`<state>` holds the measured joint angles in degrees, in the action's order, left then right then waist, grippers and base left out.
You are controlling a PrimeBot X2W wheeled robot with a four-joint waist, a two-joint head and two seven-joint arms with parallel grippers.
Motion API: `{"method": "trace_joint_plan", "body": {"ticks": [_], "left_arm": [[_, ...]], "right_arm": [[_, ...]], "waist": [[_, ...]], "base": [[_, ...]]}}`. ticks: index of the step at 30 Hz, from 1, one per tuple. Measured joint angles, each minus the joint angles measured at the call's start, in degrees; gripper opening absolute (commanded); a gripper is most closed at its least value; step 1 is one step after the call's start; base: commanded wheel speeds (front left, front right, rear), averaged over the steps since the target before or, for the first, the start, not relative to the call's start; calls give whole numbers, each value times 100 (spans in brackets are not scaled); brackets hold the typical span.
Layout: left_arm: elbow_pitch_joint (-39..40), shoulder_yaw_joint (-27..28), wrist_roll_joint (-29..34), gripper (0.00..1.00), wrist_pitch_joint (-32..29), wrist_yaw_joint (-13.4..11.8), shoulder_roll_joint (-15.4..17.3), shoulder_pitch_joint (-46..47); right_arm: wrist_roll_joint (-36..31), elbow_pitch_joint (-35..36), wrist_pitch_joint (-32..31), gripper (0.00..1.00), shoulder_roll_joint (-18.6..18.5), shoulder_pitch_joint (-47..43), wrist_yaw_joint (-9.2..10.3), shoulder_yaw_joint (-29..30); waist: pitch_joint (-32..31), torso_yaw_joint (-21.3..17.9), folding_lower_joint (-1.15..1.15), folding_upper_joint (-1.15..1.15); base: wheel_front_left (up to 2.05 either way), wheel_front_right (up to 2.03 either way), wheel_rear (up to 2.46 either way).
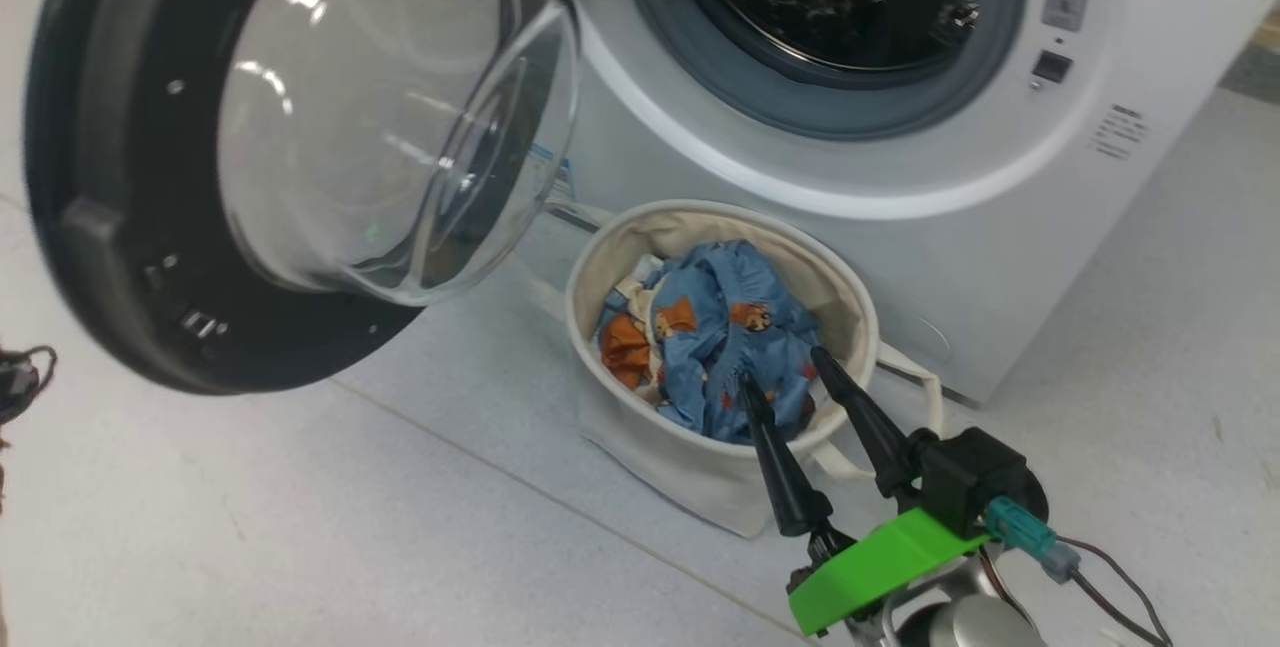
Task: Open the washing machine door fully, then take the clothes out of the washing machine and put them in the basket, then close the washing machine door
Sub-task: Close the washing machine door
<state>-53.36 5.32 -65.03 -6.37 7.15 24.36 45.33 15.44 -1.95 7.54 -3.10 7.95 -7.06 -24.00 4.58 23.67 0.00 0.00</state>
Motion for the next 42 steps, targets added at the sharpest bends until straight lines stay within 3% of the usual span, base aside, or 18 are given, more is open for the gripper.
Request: {"method": "trace_joint_plan", "body": {"ticks": [8,17,23,29,35,42], "left_arm": [[-606,400,-940,0,-713,0,38,619],[-686,143,-1107,0,-1855,-2,180,630],[425,-222,-1258,0,-2228,-4,0,159],[1964,-921,-1076,0,-2242,-4,-468,-932],[3379,-1285,-732,0,-1674,-26,-864,-2060],[4127,-1526,-177,0,-1046,-165,-1106,-2469]], "right_arm": [[-137,204,-213,100,-2,5,0,-14],[-207,308,-268,100,-7,-5,0,69],[-186,339,-192,100,-7,-60,0,141],[-151,337,-54,100,-5,-287,0,267],[-124,409,132,100,-4,-534,0,548],[-125,541,202,100,-3,-761,0,648]], "waist": [[196,-361,0,0],[241,-497,0,0],[153,-404,0,0],[86,-468,0,0],[96,-922,0,0],[121,-1521,0,0]], "base": [[0,0,0],[0,0,0],[0,0,0],[0,0,0],[0,0,0],[0,0,0]]}}
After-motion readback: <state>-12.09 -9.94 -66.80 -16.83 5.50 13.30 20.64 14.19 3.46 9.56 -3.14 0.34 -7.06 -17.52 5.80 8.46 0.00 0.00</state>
